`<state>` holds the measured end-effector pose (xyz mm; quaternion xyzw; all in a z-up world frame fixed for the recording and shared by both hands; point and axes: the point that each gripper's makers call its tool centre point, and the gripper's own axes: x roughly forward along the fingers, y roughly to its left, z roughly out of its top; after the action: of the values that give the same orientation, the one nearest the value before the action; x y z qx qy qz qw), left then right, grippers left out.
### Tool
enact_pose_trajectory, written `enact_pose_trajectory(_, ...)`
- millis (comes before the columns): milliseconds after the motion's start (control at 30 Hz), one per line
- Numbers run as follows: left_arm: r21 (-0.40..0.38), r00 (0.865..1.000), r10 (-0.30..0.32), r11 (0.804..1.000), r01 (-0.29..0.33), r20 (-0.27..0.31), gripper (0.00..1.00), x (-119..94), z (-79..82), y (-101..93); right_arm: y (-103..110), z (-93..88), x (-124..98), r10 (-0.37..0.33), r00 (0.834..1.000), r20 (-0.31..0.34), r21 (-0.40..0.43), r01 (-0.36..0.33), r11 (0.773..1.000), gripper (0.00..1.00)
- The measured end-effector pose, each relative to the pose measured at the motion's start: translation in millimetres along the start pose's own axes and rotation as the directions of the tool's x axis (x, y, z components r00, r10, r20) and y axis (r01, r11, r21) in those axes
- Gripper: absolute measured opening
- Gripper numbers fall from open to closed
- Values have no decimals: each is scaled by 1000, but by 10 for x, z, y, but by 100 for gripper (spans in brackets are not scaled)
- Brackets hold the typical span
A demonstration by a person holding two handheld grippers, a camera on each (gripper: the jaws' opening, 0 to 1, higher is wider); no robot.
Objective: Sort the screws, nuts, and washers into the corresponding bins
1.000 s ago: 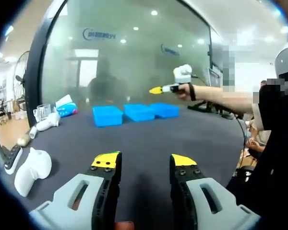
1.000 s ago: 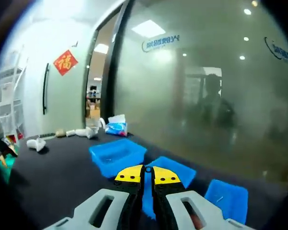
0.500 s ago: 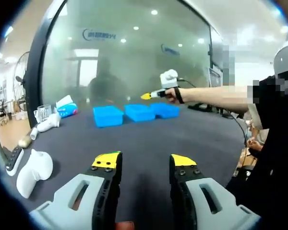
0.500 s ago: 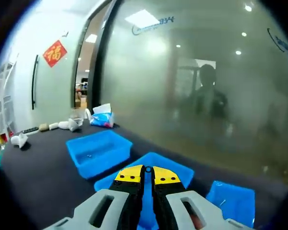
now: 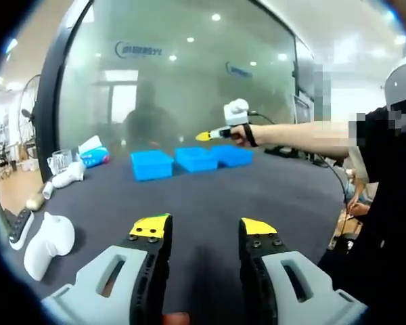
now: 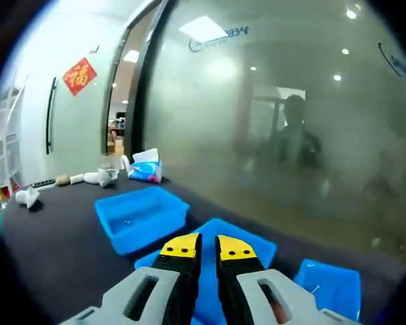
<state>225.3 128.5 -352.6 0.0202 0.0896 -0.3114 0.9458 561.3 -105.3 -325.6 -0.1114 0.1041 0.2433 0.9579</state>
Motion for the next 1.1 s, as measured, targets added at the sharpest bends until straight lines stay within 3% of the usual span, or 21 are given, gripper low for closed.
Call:
enact_pose_trajectory(100,-7,1000,-3,1000,3,0,38,-5,-5,-11,6,-28,-27,3,1000,2,12,-3,1000,17)
enact_pose_trajectory(267,-6,1000,-5,1000,5,1,38,-7,5,-21,7,-60,-96,1,1000,9,32,-2,999,18)
enact_pose_trajectory(600,-4,1000,-9,1000,10,10,37,6,35,-35,31,-122,-471,19,999,42,39,-20,999,19)
enact_pose_trajectory(1100,-15,1000,-21,1000,21,20,37,68,80,-43,486,-284,-1486,91,989,117,22,-94,995,23)
